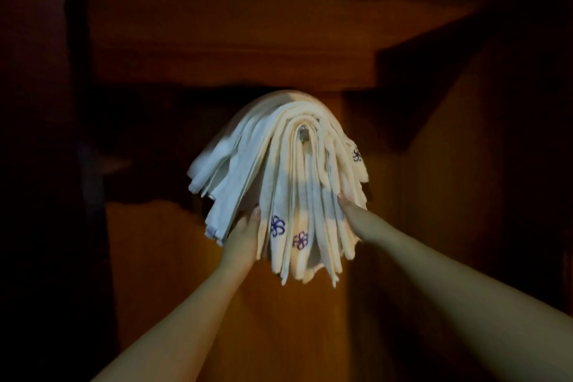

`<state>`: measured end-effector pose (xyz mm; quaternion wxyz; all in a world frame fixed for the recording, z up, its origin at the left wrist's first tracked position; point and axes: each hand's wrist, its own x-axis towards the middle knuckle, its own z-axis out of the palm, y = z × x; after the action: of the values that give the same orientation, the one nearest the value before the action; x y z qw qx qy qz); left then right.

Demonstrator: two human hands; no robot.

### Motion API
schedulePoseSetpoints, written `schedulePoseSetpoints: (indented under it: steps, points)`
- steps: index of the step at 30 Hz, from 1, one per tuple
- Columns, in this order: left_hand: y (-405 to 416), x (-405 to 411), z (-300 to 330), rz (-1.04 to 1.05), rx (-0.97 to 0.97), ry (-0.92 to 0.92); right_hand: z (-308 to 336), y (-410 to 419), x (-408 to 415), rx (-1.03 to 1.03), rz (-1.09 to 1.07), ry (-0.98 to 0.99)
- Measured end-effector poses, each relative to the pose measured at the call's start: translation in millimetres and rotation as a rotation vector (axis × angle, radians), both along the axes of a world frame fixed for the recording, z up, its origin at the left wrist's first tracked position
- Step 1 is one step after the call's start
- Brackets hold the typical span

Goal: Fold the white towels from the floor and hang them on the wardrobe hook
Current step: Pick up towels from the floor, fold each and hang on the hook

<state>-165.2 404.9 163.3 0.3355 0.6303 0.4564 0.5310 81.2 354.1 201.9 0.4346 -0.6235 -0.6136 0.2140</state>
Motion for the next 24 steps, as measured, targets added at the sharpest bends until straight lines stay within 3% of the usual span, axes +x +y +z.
schedulePoseSetpoints:
  steps: [5, 12, 19, 24]
  points:
    - [-56.6, -14.9, -39.7, -0.149, 0.011, 0.19, -50.6, -61.0, -20.1, -0.016, -0.006, -0.114]
    - [-141.5, -31.4, -94.3, -0.25, -0.014, 0.54, -128.7, -173.1, -38.4, -0.279, -0.093, -0.39]
    - [-219.0, 5.5, -173.6, -0.517, -0.088, 0.798, -221.7, -304.0, -12.3, -0.423, -0.094, -0.432]
    - [-268.4, 60.7, -248.7, -0.71, -0.125, 0.951, -302.3, -384.7, 28.5, -0.554, -0.221, -0.377]
